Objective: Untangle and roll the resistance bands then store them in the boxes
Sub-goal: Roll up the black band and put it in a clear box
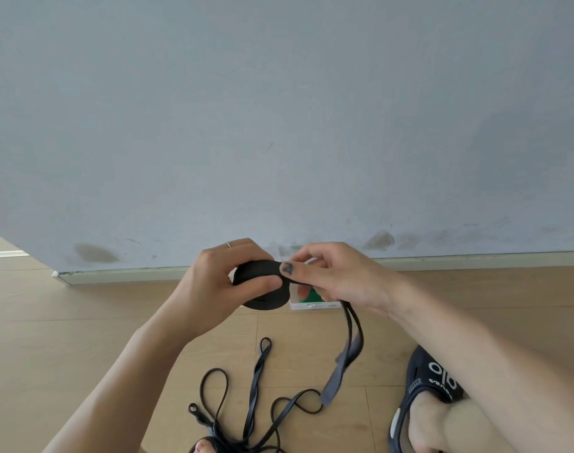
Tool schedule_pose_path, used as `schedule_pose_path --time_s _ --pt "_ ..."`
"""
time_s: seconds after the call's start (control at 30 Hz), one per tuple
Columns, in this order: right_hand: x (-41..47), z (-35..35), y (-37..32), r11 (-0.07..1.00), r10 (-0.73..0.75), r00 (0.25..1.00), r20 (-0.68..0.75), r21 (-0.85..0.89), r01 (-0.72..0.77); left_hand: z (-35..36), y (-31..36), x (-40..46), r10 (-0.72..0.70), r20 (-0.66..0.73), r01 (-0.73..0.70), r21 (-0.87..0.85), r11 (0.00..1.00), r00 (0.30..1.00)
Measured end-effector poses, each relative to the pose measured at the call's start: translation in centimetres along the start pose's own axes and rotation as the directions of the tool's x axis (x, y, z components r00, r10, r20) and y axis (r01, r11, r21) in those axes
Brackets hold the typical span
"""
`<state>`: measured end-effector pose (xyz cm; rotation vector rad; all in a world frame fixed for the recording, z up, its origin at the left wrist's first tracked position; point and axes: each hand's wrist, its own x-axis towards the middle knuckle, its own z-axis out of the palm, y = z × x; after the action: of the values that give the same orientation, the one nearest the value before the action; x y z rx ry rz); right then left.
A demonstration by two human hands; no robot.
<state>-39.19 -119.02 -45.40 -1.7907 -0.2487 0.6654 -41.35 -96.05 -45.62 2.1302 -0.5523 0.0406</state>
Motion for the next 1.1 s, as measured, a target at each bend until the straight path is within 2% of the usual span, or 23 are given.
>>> schedule_pose_path --time_s 0.1,0.17,0.23,0.3,0.37,0.47,0.53,0.6,0.67,0.73,0.8,0.87,0.97,1.03,1.1 --pt "0.2 0.0 0.2 0.986 0.020 0.999 0.050 0.163 -0.028 0.1 0.0 0.1 -0.025 -0.021 0.023 -0.074 0.997 0.999" --pt "-0.1 0.2 0.1 0.960 0.063 0.980 0.190 0.255 -0.112 0.5 0.3 -0.1 -0.035 -0.027 0.031 -0.130 0.991 0.999" --pt "-0.5 0.5 -0.1 0.934 0.040 0.945 0.324 0.324 -0.150 0.9 0.5 -0.2 -0.047 -0.035 0.040 -0.176 0.984 0.998" --pt "-0.5 0.6 -0.1 0.924 -0.001 0.941 0.338 0.360 -0.128 1.0 0.7 -0.3 -0.052 -0.041 0.043 -0.201 0.979 0.998" --pt "-0.1 0.6 0.4 0.941 0.021 0.973 0.232 0.323 -0.097 0.8 0.6 -0.5 -0.006 -0.022 0.003 -0.122 0.993 1.000" --pt "0.3 1.0 0.8 0.992 0.105 0.993 0.059 0.067 -0.108 1.2 0.6 -0.8 0.064 0.086 -0.072 0.104 0.992 0.994" --pt "0.2 1.6 0.8 0.988 0.127 0.992 0.028 -0.094 -0.124 2.1 0.7 -0.8 0.096 0.109 -0.114 0.169 0.979 0.989" --pt "0.2 1.7 0.6 0.979 0.149 0.988 0.041 -0.146 -0.142 2.4 0.8 -0.7 0.119 0.095 -0.134 0.171 0.976 0.988" --pt "0.1 1.3 0.5 0.987 0.132 0.979 0.153 -0.111 -0.116 2.2 0.8 -0.6 0.126 0.071 -0.135 0.130 0.982 0.989" --pt "0.1 0.7 0.3 0.994 0.066 0.960 0.272 0.069 -0.088 1.7 1.0 -0.5 0.129 0.044 -0.132 0.078 0.988 0.991" --pt "0.1 0.6 0.3 0.979 0.039 0.953 0.301 0.180 -0.096 1.3 1.2 -0.4 0.132 0.039 -0.134 0.053 0.989 0.990" --pt "0.5 0.9 0.7 0.983 0.084 0.967 0.243 0.140 -0.120 1.3 1.1 -0.4 0.123 0.069 -0.128 0.085 0.988 0.990" --pt "0.9 1.7 1.2 0.987 0.163 0.973 0.165 -0.035 -0.160 2.1 1.0 -0.6 0.137 0.119 -0.158 0.184 0.970 0.983" --pt "0.8 1.5 1.0 0.991 0.132 0.961 0.241 -0.015 -0.132 2.3 0.9 -0.7 0.141 0.123 -0.161 0.172 0.972 0.982" --pt "0.5 0.7 0.4 0.988 0.097 0.937 0.336 0.081 -0.132 1.8 0.7 -0.7 0.126 0.106 -0.139 0.125 0.982 0.986"
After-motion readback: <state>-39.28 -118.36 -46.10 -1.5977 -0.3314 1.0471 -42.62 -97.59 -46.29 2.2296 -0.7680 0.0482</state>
